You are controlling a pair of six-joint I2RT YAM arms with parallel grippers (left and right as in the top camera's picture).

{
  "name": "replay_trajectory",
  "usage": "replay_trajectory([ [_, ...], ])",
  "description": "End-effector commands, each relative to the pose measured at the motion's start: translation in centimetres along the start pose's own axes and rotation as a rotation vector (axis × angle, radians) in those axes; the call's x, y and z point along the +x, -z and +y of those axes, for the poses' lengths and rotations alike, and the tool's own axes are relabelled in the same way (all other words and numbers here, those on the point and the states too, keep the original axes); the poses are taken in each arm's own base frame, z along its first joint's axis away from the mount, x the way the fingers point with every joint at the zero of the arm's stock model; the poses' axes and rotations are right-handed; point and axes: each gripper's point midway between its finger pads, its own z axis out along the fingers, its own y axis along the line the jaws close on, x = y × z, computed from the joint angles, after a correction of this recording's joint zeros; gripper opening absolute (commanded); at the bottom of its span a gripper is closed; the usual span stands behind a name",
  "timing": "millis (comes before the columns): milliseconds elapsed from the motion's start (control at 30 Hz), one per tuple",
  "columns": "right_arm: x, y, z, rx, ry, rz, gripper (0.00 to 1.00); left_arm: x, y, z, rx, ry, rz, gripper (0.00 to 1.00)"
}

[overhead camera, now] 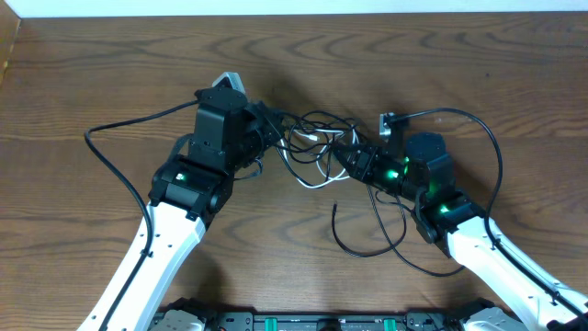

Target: Untangle cables

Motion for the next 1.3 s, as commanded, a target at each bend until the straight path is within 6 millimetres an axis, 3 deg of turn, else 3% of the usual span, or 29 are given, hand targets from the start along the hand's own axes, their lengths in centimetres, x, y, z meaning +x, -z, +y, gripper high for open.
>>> replay_trajectory([
  [0, 0.9, 0.2, 3.3, -0.141, 0.011, 0.074, 0.01, -0.9, 0.2, 0.2, -0.027, -0.042, -0.046, 0.07],
  [167, 0.4, 1.1, 6.8, -0.294, 0.028, 0.09, 0.01, -1.1, 0.3, 1.2, -0.076, -0.039, -0.066, 0.09],
  [333, -0.9, 2.5, 10.1, -0.432, 0.041, 0.053, 0.01, -0.8, 0.1, 1.6, -0.093, -0.038, -0.054, 0.48],
  [533, -2.2, 3.7, 11.7, -0.505, 0.047, 0.006, 0.01, -0.7, -0.1, 1.8, -0.101, -0.037, -0.048, 0.75],
  [767, -4.7, 5.2, 12.1, -0.543, 0.026, -0.063, 0.01, -0.9, 0.2, 3.4, -0.176, -0.037, -0.068, 0.89],
  [1000, -7.2, 7.2, 12.5, -0.59, 0.008, -0.14, 0.01, -0.8, 0.8, 6.0, -0.299, -0.042, -0.086, 0.93],
  [1267, -10.1, 10.5, 15.1, -0.699, 0.035, -0.238, 0.01, 0.1, 1.1, 8.6, -0.423, -0.049, -0.055, 0.93],
])
